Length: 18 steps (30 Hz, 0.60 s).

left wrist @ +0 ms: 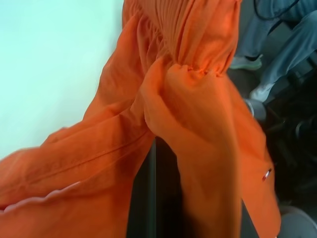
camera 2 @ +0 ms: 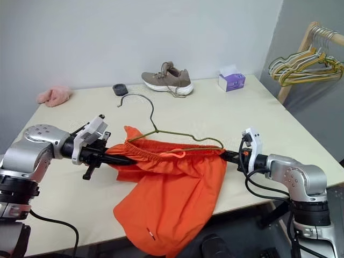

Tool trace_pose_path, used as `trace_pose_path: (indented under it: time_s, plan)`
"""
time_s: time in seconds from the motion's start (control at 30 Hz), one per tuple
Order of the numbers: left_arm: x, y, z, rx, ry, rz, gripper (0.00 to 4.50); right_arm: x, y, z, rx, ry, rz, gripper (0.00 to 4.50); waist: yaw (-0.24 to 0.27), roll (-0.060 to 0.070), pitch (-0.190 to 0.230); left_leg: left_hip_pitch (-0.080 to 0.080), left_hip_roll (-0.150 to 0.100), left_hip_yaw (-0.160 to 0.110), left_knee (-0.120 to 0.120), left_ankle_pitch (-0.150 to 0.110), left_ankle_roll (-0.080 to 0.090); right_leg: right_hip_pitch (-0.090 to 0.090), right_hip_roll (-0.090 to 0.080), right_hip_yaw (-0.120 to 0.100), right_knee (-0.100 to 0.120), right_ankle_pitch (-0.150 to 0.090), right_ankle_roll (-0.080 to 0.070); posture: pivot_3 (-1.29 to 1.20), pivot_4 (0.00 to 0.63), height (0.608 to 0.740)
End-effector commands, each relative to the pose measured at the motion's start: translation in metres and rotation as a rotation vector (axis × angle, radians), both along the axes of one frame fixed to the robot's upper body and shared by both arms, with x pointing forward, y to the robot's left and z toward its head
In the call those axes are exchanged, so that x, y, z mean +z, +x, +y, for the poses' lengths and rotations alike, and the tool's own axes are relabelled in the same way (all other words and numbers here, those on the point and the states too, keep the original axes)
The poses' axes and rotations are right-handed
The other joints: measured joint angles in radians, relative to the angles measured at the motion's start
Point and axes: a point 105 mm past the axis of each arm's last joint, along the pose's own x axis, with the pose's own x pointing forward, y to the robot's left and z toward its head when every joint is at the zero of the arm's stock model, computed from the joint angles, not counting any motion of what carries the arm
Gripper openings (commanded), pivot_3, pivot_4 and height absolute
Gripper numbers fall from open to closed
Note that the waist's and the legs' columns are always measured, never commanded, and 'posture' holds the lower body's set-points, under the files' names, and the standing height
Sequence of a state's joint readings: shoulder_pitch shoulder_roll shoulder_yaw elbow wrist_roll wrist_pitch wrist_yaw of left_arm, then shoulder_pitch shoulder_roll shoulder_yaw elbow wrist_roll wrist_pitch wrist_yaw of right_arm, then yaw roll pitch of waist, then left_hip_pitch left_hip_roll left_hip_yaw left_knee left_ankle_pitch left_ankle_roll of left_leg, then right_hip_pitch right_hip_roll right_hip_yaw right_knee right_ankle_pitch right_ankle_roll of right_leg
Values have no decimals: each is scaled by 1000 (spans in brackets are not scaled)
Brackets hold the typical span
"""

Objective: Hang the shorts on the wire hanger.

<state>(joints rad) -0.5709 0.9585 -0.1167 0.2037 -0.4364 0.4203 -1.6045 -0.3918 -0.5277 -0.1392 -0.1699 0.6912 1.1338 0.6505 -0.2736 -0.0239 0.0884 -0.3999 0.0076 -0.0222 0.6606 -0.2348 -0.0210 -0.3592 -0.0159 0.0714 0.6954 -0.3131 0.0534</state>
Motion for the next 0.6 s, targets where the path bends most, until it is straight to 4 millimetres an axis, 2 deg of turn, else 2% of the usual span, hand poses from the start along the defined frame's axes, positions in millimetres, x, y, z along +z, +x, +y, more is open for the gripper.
trace_pose_path:
  time_s: [0.03, 0.6]
  plan:
    - [6, 5, 15, 51, 23, -29, 0, 8, 1, -9, -25, -24, -34, 44, 2, 0, 0, 0, 0, 0, 0, 0, 0, 0, 1, 0, 0, 0, 0, -258, 22, 740]
    - [-10, 18, 38, 118, 149, -66, 0, 16, -7, -15, 19, -87, -73, 44, 4, 0, 0, -1, 0, 0, 0, 0, 0, 0, 2, 0, -1, 0, 0, -266, 28, 740]
